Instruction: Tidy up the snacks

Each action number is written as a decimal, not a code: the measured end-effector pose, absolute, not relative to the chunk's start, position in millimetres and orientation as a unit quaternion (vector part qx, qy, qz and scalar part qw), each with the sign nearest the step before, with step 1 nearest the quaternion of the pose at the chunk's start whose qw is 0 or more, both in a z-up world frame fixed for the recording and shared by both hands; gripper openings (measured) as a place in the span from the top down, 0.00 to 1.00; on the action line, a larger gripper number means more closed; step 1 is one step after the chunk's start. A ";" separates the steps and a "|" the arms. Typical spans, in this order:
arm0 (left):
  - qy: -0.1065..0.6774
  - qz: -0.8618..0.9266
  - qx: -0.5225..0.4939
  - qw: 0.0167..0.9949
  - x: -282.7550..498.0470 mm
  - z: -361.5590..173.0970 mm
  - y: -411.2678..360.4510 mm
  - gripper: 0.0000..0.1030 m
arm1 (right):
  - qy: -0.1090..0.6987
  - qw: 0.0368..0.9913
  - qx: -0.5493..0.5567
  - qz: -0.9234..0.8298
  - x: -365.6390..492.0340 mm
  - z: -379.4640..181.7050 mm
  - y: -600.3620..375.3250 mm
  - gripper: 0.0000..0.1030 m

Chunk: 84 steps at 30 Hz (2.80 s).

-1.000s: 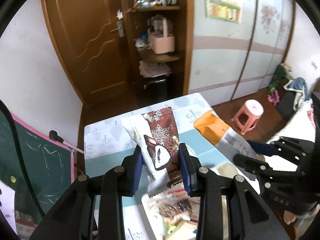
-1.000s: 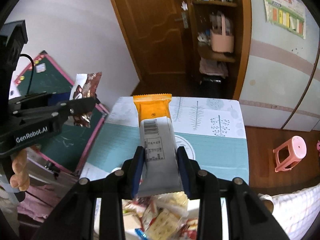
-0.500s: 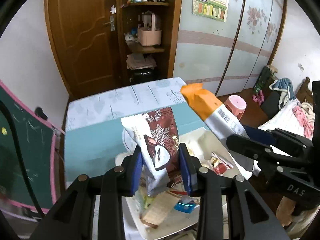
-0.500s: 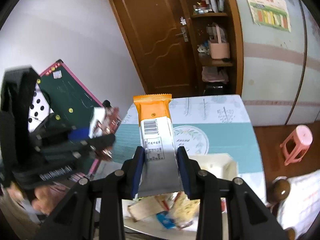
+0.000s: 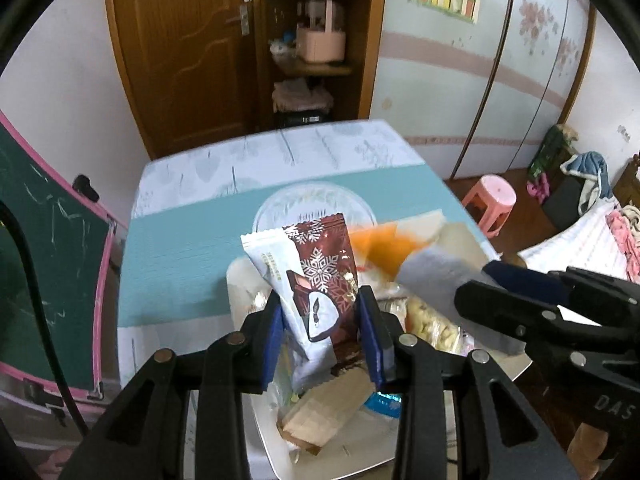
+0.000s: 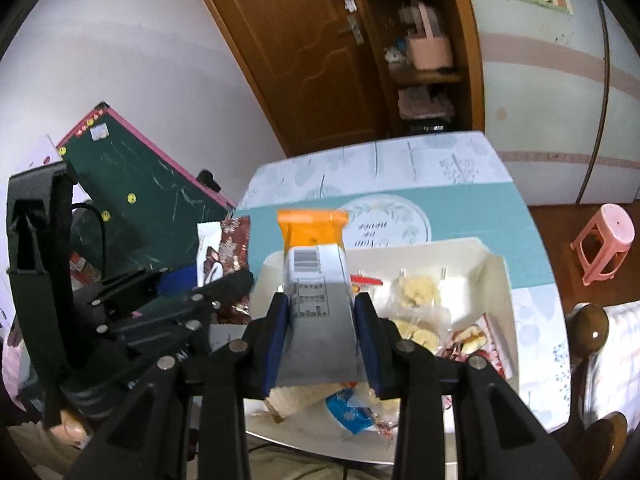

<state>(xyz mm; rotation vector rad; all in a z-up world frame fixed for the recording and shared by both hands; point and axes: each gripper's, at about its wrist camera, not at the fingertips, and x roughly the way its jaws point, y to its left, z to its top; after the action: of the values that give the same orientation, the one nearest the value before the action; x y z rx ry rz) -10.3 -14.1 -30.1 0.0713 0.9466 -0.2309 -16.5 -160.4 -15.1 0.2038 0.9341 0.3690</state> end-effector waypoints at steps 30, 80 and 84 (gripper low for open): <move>0.443 -0.054 0.016 0.895 -19.8 -21.5 -12.2 0.11 | 0.420 0.897 0.068 0.121 -22.8 -3.6 -159.5 0.50; 0.396 0.031 -0.022 0.917 -39.8 -2.5 4.5 0.09 | 0.399 0.910 0.041 0.103 -35.6 5.4 -155.5 0.50; 0.396 0.031 -0.022 0.918 -40.0 -2.5 4.2 0.09 | 0.399 0.910 0.041 0.103 -35.3 5.4 -156.2 0.50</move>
<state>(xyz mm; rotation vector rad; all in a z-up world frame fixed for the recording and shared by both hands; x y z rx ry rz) -40.0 4.2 -2.5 -0.0449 0.8142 0.0643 -35.3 -156.2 5.4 0.0846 0.8225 0.2119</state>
